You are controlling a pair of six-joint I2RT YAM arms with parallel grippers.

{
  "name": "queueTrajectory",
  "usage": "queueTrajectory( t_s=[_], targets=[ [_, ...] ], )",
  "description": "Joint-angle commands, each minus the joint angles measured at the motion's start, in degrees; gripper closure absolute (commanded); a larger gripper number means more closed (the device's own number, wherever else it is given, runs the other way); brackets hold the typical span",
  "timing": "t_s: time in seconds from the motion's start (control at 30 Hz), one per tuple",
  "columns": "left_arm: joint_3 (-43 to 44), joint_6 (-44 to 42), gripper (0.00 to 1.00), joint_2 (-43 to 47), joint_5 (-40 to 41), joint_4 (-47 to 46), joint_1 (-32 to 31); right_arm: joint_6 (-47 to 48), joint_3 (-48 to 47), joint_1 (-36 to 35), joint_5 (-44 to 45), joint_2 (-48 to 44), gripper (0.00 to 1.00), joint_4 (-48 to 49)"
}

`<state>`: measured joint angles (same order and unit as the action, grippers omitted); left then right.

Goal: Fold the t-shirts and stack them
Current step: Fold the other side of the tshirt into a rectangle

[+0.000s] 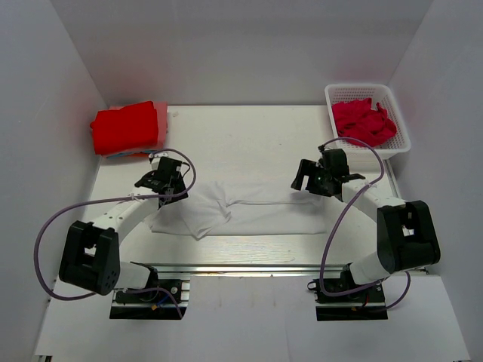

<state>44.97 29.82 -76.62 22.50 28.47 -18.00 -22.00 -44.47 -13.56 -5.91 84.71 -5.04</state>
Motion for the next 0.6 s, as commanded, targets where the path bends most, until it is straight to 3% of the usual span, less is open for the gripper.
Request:
queueTrajectory(
  t_s=[0.0,0.17,0.33,0.47,0.53,0.57],
  targets=[
    [-1.37,-4.06,0.27,-0.89,-1.66,-9.01,1.39,1.08,-2.29,-0.06,1.52,-0.33,0.10,-0.59],
    [-1.38,-7.05,0.38,-2.83,-8.17,-13.26,3.05,0.91,-2.73,0.03,1.96,0.55,0.10,-1.38],
    [-1.90,-7.58,0.60,-4.59,-9.14,-15.46,3.67,0.82,-3.34,0.11,2.05,1.60,0.10,-1.55],
    [-1.90,-8.11,0.64,-6.17,-9.85,-16.60,4.20,0.99,-3.79,0.03,2.31,2.39,0.10,-1.99],
    [-1.38,-8.11,0.76,-6.88,-9.32,-15.99,4.73,0.99,-4.14,0.03,2.22,2.57,0.10,-2.08],
    [-1.38,-8.11,0.88,-6.88,-9.32,-15.99,4.73,0.99,-4.14,0.11,2.22,2.57,0.10,-1.99]
  ],
)
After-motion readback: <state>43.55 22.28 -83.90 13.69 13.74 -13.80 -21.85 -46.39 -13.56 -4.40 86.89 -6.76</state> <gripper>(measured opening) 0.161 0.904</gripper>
